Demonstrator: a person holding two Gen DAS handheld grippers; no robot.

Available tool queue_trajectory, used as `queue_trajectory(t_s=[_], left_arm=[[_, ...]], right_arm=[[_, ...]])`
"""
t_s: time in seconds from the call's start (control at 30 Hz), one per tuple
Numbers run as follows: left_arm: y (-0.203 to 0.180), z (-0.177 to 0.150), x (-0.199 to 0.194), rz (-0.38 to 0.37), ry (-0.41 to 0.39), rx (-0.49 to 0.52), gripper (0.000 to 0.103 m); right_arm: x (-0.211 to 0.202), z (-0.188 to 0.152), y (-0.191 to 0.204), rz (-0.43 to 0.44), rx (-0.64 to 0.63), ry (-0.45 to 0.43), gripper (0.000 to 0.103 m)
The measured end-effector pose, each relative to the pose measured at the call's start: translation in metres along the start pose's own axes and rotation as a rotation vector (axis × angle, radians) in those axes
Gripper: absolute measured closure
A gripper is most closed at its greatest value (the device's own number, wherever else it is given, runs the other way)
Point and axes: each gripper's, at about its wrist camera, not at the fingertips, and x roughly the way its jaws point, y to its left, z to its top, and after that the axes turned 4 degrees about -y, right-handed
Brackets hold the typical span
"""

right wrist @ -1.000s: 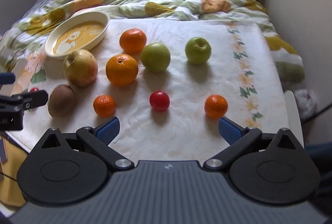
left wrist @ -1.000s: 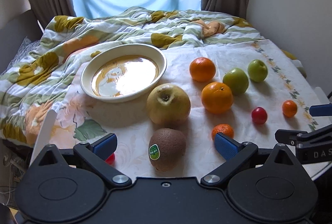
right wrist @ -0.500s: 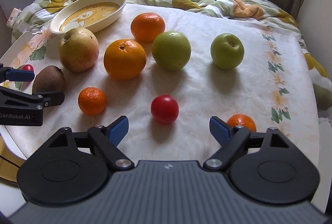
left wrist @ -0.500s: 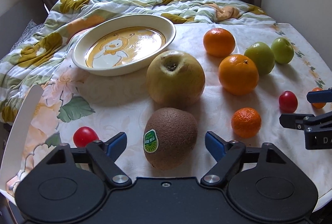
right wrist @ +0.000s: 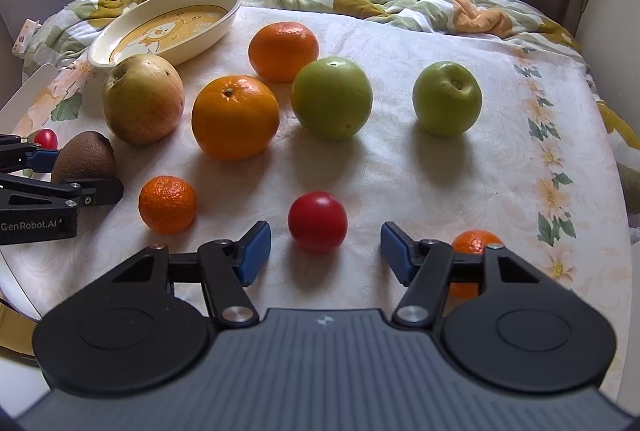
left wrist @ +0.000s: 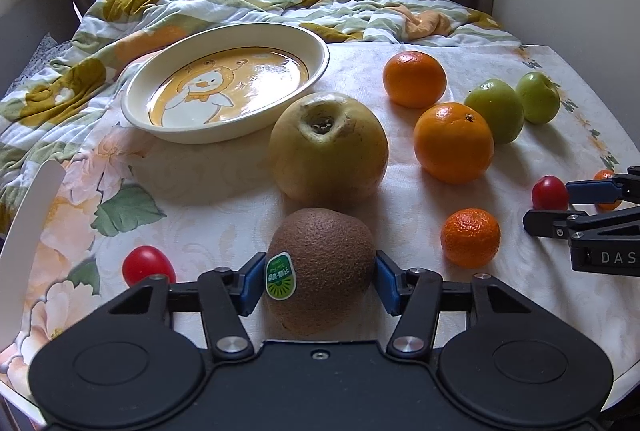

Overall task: Organize fruits
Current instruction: 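Close the left tool on the brown kiwi while the right tool grasps a red tomato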

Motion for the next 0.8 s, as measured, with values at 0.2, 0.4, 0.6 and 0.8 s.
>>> queue_trajectory(t_s=[0.2,0.4,0.6,0.8], left_arm=[[0.0,-0.002,-0.002,0.009,-0.001,-0.007,0.043],[-0.001,-0.003,-0.005,0.017,-0.001,-0.023,0.043],[0.0,-0.002,-0.014,0.027,-0.017,-0.048,0.043],[0.001,0.009,-0.036,0.052,-0.047,-0.075,0.043]], right_arm=[[0.0,0.001,0.0,-0.007,0.0,-0.011,0.039],[-0.001,0.003,0.003,-0.006,-0.027,-0.022,0.057],[-0.006,0.008,0.004,0.011,-0.035,-0.033,0.058],[-0.019,0.021,0.008,0.037,-0.052,-0.049,0.058]])
